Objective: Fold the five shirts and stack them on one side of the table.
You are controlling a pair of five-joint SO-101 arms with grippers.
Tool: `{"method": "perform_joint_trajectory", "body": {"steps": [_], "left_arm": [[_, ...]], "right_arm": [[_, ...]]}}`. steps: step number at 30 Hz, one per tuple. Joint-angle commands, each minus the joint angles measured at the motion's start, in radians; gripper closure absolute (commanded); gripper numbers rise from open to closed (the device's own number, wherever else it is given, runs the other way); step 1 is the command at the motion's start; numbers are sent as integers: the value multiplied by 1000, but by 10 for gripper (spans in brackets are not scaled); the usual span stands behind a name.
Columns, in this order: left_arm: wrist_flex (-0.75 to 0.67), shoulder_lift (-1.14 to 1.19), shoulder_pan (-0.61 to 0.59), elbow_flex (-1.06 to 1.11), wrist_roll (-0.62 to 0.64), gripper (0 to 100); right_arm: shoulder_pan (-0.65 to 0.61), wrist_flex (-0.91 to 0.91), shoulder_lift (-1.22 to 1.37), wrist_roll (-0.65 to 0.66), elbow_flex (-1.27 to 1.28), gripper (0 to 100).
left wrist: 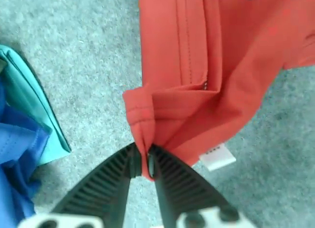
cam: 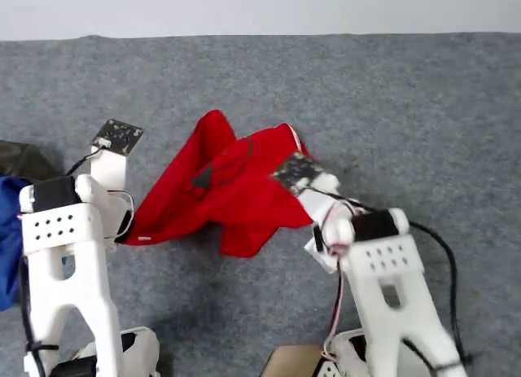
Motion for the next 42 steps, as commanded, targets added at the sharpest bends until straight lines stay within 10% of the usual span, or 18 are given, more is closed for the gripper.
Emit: {"method": "perform_joint_trajectory", "body": {"steps": [1, 8, 30, 42], "left_arm": [[-40, -23, 2, -4, 11, 994], [-80, -23, 6, -4, 11, 994], [-94, -23, 8, -4, 11, 994], [-107, -23, 8, -4, 11, 994]], "right_arm": [[-4, -79, 133, 97, -84, 958], [-2, -119, 346, 98, -196, 664], [-71, -271, 840, 92, -423, 671], [-48, -223, 920, 92, -578, 981]]}}
